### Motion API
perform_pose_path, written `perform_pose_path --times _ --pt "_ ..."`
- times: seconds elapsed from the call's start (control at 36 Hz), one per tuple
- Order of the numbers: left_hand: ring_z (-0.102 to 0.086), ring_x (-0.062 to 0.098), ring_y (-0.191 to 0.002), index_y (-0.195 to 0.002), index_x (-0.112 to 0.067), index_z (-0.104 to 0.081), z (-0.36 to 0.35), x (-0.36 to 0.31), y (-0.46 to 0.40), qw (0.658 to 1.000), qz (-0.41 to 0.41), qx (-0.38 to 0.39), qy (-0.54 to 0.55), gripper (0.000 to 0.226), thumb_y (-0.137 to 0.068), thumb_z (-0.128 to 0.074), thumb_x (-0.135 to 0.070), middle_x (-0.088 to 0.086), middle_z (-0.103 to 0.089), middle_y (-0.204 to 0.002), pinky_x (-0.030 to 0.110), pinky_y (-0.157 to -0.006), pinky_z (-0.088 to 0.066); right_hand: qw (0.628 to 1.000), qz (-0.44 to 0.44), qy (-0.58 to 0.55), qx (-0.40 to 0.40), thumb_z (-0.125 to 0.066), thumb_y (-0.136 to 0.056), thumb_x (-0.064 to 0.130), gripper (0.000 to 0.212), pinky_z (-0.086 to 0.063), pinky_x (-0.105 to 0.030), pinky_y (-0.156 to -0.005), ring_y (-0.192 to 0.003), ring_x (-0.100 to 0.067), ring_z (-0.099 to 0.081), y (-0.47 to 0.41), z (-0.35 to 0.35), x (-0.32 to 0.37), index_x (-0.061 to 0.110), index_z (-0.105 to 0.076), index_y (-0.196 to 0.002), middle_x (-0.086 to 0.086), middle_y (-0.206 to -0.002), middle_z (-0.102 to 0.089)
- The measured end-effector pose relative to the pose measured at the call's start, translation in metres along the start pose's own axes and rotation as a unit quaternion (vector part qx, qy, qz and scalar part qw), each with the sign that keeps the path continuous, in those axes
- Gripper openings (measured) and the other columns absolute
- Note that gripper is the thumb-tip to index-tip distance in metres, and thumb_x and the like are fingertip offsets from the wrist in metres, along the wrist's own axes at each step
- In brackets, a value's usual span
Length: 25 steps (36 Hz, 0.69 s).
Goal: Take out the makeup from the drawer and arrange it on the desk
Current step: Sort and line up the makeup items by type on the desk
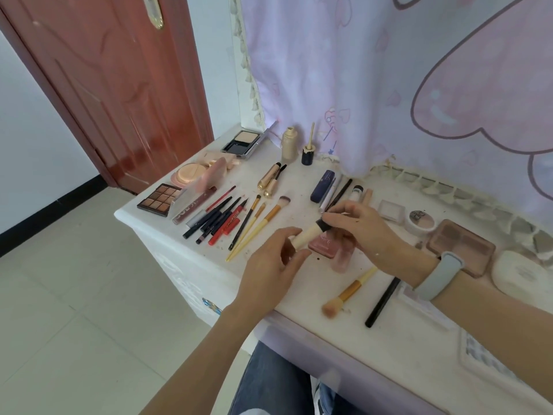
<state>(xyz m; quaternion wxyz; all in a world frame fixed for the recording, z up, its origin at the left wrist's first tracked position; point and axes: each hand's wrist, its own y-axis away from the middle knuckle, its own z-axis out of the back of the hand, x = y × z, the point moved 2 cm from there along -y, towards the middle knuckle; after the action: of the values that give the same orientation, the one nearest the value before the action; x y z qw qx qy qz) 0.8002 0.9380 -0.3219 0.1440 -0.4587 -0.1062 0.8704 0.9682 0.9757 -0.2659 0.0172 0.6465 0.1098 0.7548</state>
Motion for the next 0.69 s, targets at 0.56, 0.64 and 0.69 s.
perform_pose_path --times 0.56,0.64,0.69 --pt "-0.03 0.008 -0.043 -0.075 -0.024 -0.047 0.011 -0.022 -0.021 0.992 0.029 -0.127 0.008 0.046 -0.087 -0.013 -0.052 -0.01 -0.033 -0.051 0.023 -0.043 -0.025 0.974 0.209 0.074 0.054 -0.044 -0.094 -0.002 0.021 -0.034 -0.02 -0.055 -0.058 -0.013 -0.037 0.014 -0.014 0.013 0.019 -0.046 -0.091 -0.011 -0.073 -0.044" --pt "-0.03 0.008 -0.043 -0.071 -0.03 -0.042 0.018 -0.023 -0.026 0.993 0.022 -0.119 0.009 0.038 -0.087 -0.014 -0.052 -0.01 -0.034 -0.051 0.024 -0.043 -0.026 0.967 0.21 0.099 0.108 -0.048 -0.09 0.01 0.013 -0.038 -0.019 -0.058 -0.064 -0.013 -0.043 0.011 -0.008 0.019 0.022 -0.047 -0.096 0.002 -0.083 -0.05" --pt "-0.029 0.008 -0.041 -0.07 -0.032 -0.038 0.021 -0.023 -0.03 0.993 0.004 -0.113 -0.017 0.033 -0.089 -0.015 -0.047 -0.011 -0.032 -0.05 0.021 -0.042 -0.024 0.977 0.166 0.083 0.106 -0.047 -0.092 0.025 0.007 -0.039 -0.02 -0.055 -0.057 -0.01 -0.048 0.005 -0.005 0.022 0.02 -0.049 -0.095 0.011 -0.074 -0.057"
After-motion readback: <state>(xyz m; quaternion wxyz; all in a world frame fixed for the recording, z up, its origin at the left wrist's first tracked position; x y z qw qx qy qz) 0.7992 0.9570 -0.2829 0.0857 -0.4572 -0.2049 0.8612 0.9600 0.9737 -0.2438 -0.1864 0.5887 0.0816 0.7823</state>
